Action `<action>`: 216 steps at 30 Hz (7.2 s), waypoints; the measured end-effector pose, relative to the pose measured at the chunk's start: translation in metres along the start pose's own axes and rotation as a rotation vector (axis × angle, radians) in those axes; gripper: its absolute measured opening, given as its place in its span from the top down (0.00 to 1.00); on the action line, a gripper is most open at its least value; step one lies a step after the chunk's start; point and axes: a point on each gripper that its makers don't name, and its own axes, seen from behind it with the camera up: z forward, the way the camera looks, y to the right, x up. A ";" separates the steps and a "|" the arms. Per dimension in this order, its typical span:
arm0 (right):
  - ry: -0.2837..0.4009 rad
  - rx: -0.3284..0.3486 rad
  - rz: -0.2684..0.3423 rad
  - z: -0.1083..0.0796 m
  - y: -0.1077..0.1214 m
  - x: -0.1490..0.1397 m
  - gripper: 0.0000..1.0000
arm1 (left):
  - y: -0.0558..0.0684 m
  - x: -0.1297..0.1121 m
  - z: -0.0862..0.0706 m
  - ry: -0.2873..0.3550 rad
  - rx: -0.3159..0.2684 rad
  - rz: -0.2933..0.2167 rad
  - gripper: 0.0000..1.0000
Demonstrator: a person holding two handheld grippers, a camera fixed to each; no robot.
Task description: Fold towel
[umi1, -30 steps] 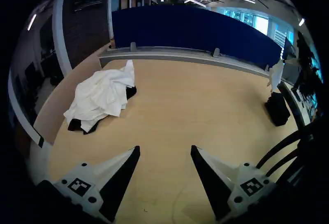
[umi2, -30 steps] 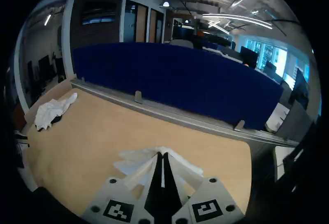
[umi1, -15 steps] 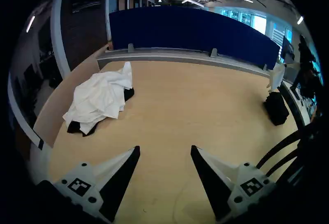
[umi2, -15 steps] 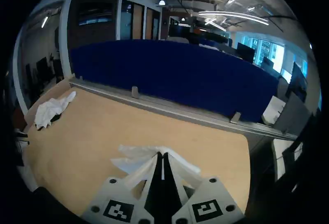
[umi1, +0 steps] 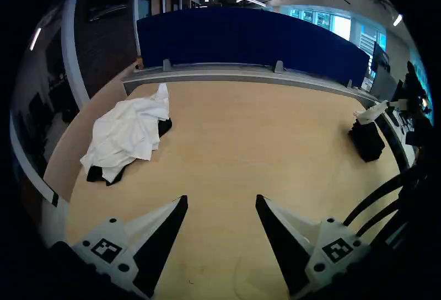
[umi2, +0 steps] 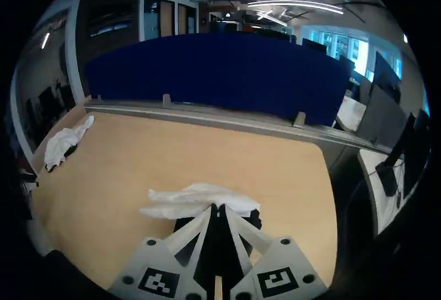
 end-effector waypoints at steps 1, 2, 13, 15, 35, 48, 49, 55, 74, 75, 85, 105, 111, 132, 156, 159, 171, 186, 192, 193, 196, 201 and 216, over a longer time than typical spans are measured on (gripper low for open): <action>-0.002 -0.002 0.005 -0.002 0.001 -0.004 0.98 | 0.001 0.000 0.000 0.000 -0.002 0.002 0.08; -0.004 -0.003 0.009 -0.003 0.003 -0.008 0.98 | 0.003 -0.001 0.000 -0.001 -0.003 0.004 0.09; -0.099 -0.048 0.052 -0.003 0.018 -0.073 0.98 | 0.011 -0.006 -0.001 -0.005 -0.009 0.009 0.08; -0.119 -0.063 0.070 -0.001 0.021 -0.088 0.98 | 0.011 -0.007 -0.002 -0.007 -0.008 0.010 0.09; -0.265 -0.189 0.171 0.027 0.037 -0.162 0.98 | 0.010 -0.010 -0.007 -0.012 0.003 0.022 0.09; -0.280 -0.208 0.171 0.032 0.036 -0.170 0.87 | 0.011 -0.007 -0.007 -0.010 -0.002 0.028 0.09; -0.280 -0.210 0.174 0.031 0.036 -0.172 0.79 | 0.010 -0.007 -0.007 -0.010 -0.002 0.027 0.09; -0.266 -0.224 0.184 0.024 0.036 -0.177 0.44 | 0.010 -0.007 -0.006 -0.008 -0.004 0.022 0.08; -0.169 -0.212 0.153 0.010 0.018 -0.163 0.00 | 0.010 -0.001 -0.008 0.003 -0.018 0.030 0.08; -0.160 -0.208 0.153 0.010 0.016 -0.159 0.00 | 0.010 -0.001 -0.008 0.003 -0.019 0.030 0.08; -0.066 -0.145 0.136 0.025 0.002 -0.105 0.00 | 0.007 -0.002 -0.009 0.006 -0.015 0.021 0.08; -0.053 -0.095 0.104 0.090 0.004 -0.050 0.00 | -0.010 -0.007 -0.014 -0.004 0.036 -0.015 0.09; -0.075 -0.088 0.112 0.106 0.002 -0.055 0.00 | -0.015 -0.012 -0.016 -0.011 0.053 -0.024 0.08; -0.083 -0.080 0.097 0.106 -0.003 -0.055 0.00 | -0.016 -0.012 -0.012 -0.012 0.057 -0.035 0.09; 0.158 -0.106 0.206 -0.012 -0.047 -0.027 0.00 | -0.018 0.013 -0.004 0.055 0.002 -0.047 0.09; 0.207 -0.106 0.226 -0.025 -0.055 -0.022 0.00 | -0.018 0.019 -0.005 0.074 -0.006 -0.045 0.09; 0.516 -0.150 0.258 -0.100 -0.077 -0.002 0.00 | -0.017 0.045 -0.014 0.163 -0.034 -0.043 0.09; 0.558 -0.158 0.234 -0.118 -0.110 -0.007 0.00 | -0.019 0.102 -0.028 0.412 -0.041 -0.080 0.09; 0.548 -0.148 0.249 -0.117 -0.122 -0.015 0.00 | -0.013 0.136 -0.048 0.575 -0.071 -0.078 0.09; 0.548 -0.151 0.249 -0.118 -0.124 -0.016 0.00 | -0.013 0.138 -0.051 0.593 -0.073 -0.073 0.09; 0.550 -0.153 0.246 -0.119 -0.128 -0.017 0.00 | -0.013 0.143 -0.055 0.629 -0.073 -0.061 0.09; 0.552 -0.143 0.240 -0.121 -0.137 -0.016 0.00 | -0.013 0.144 -0.054 0.645 -0.072 -0.062 0.09; 0.526 -0.107 0.248 -0.117 -0.166 -0.009 0.00 | -0.010 0.138 -0.045 0.672 -0.088 -0.035 0.09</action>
